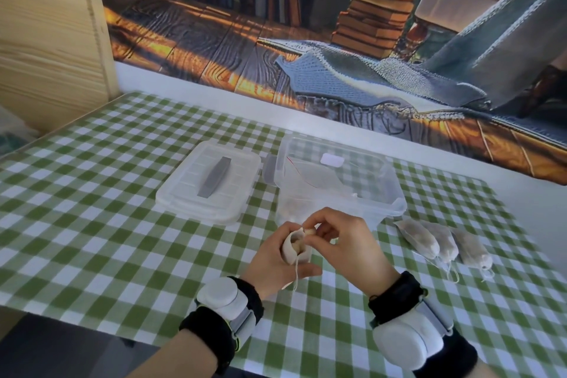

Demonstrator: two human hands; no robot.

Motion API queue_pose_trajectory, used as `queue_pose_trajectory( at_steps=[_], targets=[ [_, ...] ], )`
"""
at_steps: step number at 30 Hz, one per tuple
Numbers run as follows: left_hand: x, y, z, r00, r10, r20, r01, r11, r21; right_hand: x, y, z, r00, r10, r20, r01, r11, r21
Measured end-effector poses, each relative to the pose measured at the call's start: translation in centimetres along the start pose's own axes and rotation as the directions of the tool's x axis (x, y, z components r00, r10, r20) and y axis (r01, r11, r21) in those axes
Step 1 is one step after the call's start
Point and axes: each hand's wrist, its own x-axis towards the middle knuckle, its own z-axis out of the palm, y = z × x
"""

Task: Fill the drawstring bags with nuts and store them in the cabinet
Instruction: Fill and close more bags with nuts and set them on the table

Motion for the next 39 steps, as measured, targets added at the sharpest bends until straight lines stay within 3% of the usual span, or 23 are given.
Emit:
queue_pose_trajectory(
  at_steps=[6, 10, 16, 22, 28, 39],
  targets=[
    [-0.2, 0.2, 0.1, 1.000, 0.022, -0.019, -0.022, 0.999, 0.041, 0.0, 0.3, 1.3, 0.989, -0.114, 0.091, 0.124, 0.985, -0.120],
    [-0.2, 0.2, 0.2, 0.999, 0.038, -0.037, -0.037, 0.999, 0.027, 0.2, 0.1, 1.6, 0.989, -0.133, 0.059, 0.141, 0.977, -0.159],
    [0.0, -0.2, 0.1, 1.000, 0.003, -0.027, -0.004, 0.999, -0.033, 0.3, 0.2, 1.3, 0.994, -0.108, -0.006, 0.106, 0.985, -0.138],
    [-0.2, 0.1, 0.2, 1.000, 0.013, -0.015, -0.012, 1.000, 0.017, 0.4, 0.2, 1.8, 0.995, -0.084, 0.060, 0.094, 0.977, -0.190],
    [-0.3, 0.1, 0.1, 0.999, 0.026, -0.037, -0.025, 1.000, 0.019, 0.6, 0.2, 1.5, 1.000, -0.023, -0.003, 0.022, 0.976, -0.217],
    [-0.7, 0.7, 0.4, 0.997, 0.079, -0.011, -0.079, 0.997, -0.011, 0.9, 0.1, 1.6, 0.996, 0.046, 0.071, -0.024, 0.959, -0.283]
  ],
)
